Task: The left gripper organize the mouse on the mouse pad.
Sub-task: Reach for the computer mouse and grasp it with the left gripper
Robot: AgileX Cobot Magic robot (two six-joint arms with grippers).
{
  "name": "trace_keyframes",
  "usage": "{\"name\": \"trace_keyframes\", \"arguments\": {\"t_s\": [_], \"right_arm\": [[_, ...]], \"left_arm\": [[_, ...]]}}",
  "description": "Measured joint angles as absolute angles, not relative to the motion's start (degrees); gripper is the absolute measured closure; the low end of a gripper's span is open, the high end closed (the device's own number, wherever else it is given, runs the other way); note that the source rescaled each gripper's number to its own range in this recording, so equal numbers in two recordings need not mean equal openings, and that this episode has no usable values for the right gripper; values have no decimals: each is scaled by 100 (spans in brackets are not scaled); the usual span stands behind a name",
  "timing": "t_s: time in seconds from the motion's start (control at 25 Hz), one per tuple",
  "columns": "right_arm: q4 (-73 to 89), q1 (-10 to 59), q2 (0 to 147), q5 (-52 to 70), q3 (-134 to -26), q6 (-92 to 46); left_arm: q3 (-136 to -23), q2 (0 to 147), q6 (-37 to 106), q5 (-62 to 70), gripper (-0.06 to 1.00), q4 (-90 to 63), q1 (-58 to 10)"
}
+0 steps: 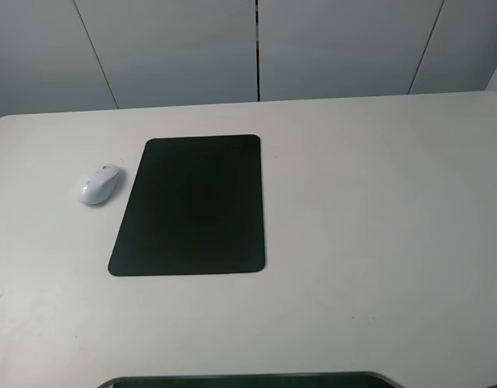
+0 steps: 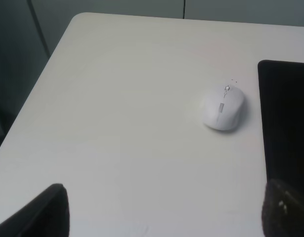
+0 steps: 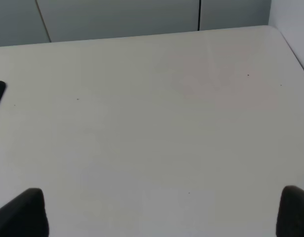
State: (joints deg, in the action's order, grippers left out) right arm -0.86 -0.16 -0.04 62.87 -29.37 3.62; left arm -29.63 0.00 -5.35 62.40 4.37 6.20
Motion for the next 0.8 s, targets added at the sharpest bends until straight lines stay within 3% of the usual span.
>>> {"name": "trace_keyframes", "arguments": {"t_s": [0.8], "right_arm": [[-86, -16, -4, 6287, -2937, 362]], "left_arm": [[-2963, 0, -535, 6240, -6, 437, 620]]}}
